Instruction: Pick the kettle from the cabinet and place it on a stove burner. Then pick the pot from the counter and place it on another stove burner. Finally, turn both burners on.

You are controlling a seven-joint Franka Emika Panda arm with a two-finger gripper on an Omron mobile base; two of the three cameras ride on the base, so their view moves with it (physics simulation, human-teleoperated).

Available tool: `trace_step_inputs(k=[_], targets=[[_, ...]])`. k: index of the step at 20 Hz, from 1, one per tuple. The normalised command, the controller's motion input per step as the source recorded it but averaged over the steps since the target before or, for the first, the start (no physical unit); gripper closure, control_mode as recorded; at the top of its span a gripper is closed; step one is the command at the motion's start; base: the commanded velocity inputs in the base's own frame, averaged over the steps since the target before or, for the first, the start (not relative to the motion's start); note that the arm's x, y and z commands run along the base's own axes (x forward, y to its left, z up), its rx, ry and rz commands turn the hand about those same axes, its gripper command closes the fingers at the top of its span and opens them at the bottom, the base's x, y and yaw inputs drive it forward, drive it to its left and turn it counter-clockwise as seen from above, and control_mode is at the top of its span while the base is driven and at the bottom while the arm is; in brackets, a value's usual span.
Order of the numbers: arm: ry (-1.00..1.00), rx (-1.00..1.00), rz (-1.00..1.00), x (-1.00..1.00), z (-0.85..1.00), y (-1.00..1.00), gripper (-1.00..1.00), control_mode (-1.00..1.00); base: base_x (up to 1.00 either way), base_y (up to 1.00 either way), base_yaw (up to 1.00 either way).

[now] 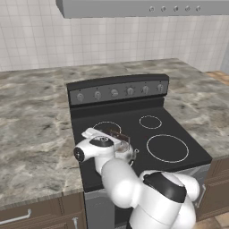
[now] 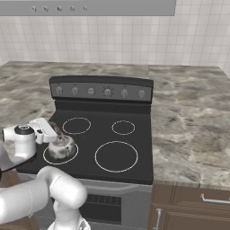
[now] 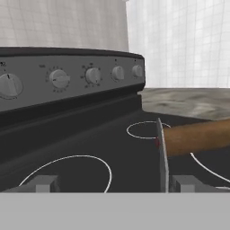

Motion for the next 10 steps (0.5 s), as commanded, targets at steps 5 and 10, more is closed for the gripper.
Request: trace_step_inputs(k=[5, 10], targets=[[-0.03, 0.0, -0.02, -0.08, 0.0, 0.0, -1.0, -1.0, 0.0, 0.0, 0.0], [-0.01, 0.0, -0.03, -0.1, 0.0, 0.01, -1.0, -1.0, 0.0, 0.0, 0.0]])
